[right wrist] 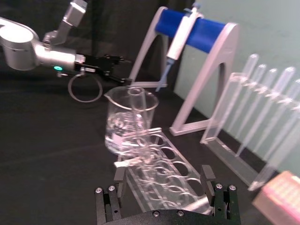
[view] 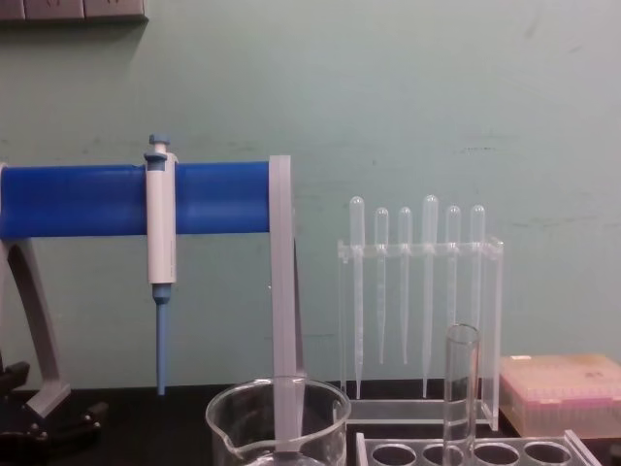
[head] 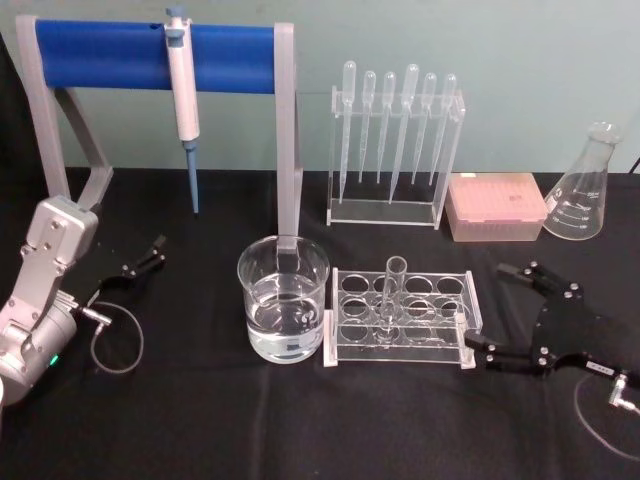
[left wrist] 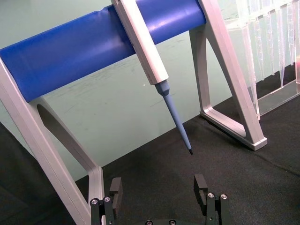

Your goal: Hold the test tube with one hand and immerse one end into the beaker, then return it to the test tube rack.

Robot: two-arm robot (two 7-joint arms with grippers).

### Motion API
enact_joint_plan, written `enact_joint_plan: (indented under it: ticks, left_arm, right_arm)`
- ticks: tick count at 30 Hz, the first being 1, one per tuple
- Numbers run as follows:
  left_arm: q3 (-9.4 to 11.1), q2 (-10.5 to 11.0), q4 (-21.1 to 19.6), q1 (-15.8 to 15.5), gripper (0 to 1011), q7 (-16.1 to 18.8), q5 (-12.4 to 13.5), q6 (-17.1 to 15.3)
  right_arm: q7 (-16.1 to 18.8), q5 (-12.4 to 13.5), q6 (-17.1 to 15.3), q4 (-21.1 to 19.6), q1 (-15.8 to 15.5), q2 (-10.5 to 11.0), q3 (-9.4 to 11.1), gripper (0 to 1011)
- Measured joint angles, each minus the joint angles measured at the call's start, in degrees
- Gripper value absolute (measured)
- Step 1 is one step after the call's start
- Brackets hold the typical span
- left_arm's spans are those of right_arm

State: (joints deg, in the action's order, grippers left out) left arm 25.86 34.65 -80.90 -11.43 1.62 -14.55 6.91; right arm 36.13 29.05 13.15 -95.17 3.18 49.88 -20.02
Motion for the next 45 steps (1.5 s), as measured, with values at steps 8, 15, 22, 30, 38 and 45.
enact_joint_plan:
  ticks: [8, 15, 22, 30, 38, 45]
  left_arm:
    - [0.0, 0.0, 0.0, 0.0, 1000, 0.0, 0.0, 0.0]
    - [0.0, 0.0, 0.0, 0.0, 1000, 0.0, 0.0, 0.0]
    - [0.0, 0.0, 0.0, 0.0, 1000, 0.0, 0.0, 0.0]
    - [0.0, 0.0, 0.0, 0.0, 1000, 0.0, 0.0, 0.0]
    - [0.0, 0.0, 0.0, 0.0, 1000, 0.0, 0.0, 0.0]
    - [0.0, 0.0, 0.0, 0.0, 1000, 0.0, 0.0, 0.0]
  right_arm:
    - [3.8, 1.2, -5.1, -0.5, 2.3, -1.4, -1.0, 1002]
    - [5.2, 0.3, -6.9, -0.6, 4.8, -4.1, -2.4, 1003]
    - [5.5, -1.5, -7.2, 0.2, 6.8, -6.1, -4.1, 1003]
    - [5.4, -4.1, -6.9, 2.3, 9.8, -8.8, -6.0, 1002]
    - [5.4, -5.0, -6.5, 4.7, 12.2, -10.9, -7.2, 1003]
    - [5.8, -5.1, -6.5, 6.4, 13.7, -12.3, -8.1, 1003]
